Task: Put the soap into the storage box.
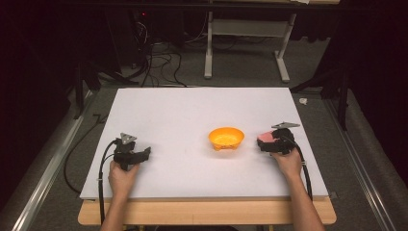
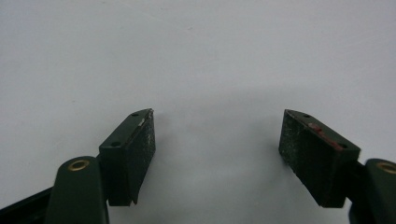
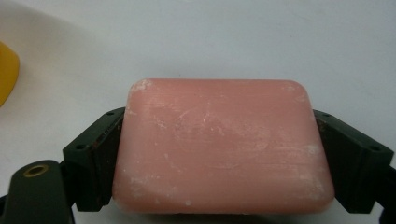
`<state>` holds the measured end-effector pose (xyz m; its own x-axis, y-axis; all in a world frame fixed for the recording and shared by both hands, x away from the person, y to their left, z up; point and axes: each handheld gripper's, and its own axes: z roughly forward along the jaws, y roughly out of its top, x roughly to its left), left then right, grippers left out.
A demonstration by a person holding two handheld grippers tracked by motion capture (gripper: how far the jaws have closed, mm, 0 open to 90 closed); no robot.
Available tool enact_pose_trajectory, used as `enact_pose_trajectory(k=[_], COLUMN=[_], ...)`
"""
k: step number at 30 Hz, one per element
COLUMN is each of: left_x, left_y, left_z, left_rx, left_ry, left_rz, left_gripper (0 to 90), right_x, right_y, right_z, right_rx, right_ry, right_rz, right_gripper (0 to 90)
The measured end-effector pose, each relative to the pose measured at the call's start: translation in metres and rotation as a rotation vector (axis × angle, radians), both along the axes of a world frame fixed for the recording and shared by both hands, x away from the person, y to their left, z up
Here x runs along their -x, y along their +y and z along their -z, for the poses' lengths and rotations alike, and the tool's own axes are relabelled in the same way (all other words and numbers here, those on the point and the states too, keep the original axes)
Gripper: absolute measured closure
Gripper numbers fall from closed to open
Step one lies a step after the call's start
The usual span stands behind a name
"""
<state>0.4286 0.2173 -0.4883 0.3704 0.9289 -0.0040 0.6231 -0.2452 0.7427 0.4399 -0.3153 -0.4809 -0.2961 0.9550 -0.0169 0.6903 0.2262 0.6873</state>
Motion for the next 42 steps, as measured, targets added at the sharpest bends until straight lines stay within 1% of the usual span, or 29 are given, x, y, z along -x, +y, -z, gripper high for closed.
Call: enact_pose_trajectory(k=[5,9,12,13,15,16,18,21,24,31,36,42], left_x=[0.000,0.000,0.000,0.000,0.000,0.000,0.000,0.000,0.000,0.000,0.000,0.000], left_y=[0.000,0.000,0.000,0.000,0.000,0.000,0.000,0.000,0.000,0.000,0.000,0.000], left_z=[0.000,0.000,0.000,0.000,0.000,0.000,0.000,0.000,0.000,0.000,0.000,0.000], left_rx=[0.000,0.001,0.001,0.000,0.001,0.001,0.002,0.000,0.001,0.002,0.002,0.002], left_ry=[0.000,-0.001,0.000,0.000,-0.001,0.001,0.000,0.000,-0.001,0.000,0.000,0.000], left_rz=[0.000,0.000,0.000,0.000,0.000,0.001,0.001,0.000,0.000,0.000,0.000,0.000], left_gripper=[27.4,27.4,27.4,27.4,27.4,27.4,27.4,27.4,27.4,27.4,27.4,27.4], right_x=[0.000,0.000,0.000,0.002,0.002,0.004,0.008,0.009,0.013,0.019,0.025,0.035], right_y=[0.002,0.003,0.002,0.003,0.003,0.004,0.004,0.004,0.003,0.003,0.003,0.005], right_z=[0.000,0.000,0.000,-0.001,-0.002,-0.002,-0.005,-0.007,-0.012,-0.019,-0.024,-0.031], right_rx=[-0.003,-0.016,-0.024,-0.025,-0.018,-0.017,-0.034,-0.039,-0.058,-0.070,-0.087,-0.113], right_ry=[0.001,-0.002,-0.006,0.000,-0.001,-0.010,-0.023,-0.027,-0.031,-0.041,-0.048,-0.056], right_rz=[0.025,0.052,0.057,0.066,0.059,0.056,0.049,0.046,0.047,0.036,0.035,0.028], right_gripper=[13.7,13.7,13.8,13.7,13.7,13.8,13.7,13.8,13.8,13.7,13.7,13.7])
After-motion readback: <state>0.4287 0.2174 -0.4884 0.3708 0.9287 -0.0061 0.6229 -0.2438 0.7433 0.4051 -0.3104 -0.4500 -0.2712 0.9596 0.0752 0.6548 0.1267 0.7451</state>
